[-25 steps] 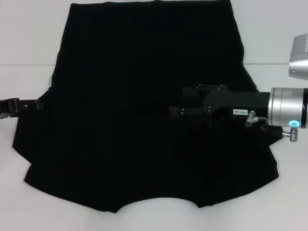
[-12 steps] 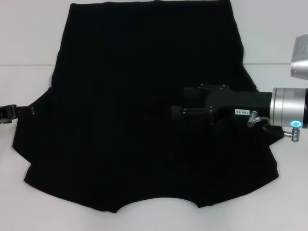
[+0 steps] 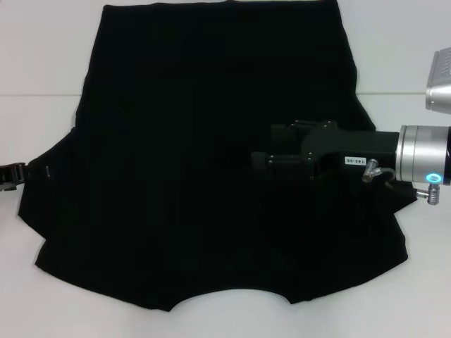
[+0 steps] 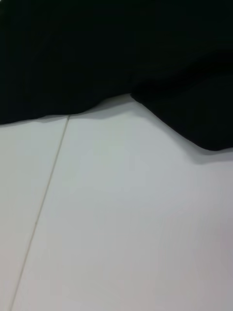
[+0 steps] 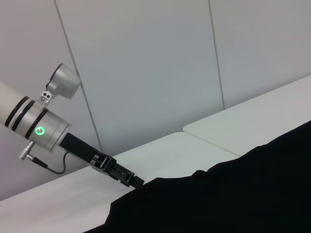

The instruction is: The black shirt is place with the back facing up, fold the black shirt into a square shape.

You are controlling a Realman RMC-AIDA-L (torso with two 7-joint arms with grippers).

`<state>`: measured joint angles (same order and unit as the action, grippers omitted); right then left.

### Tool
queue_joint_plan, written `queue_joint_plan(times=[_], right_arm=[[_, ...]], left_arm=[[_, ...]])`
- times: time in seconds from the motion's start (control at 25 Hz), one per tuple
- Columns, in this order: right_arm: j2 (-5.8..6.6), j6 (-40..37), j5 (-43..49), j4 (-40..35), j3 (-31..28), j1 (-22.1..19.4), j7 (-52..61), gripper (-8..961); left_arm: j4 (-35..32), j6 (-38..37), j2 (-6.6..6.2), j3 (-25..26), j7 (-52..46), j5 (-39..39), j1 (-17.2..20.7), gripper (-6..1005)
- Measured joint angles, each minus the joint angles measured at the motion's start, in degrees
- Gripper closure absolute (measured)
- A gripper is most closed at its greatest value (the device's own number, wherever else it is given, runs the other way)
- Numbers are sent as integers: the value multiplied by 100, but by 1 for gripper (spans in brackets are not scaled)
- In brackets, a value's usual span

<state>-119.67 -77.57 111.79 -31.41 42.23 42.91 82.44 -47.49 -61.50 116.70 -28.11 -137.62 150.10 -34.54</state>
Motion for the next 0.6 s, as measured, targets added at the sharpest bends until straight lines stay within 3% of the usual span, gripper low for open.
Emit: queue_joint_plan(times=[0.6], right_arm=[[-3,51,0,9,10,7,0,113]], left_arm=[[97,50,31,-10,36,132,44,124]])
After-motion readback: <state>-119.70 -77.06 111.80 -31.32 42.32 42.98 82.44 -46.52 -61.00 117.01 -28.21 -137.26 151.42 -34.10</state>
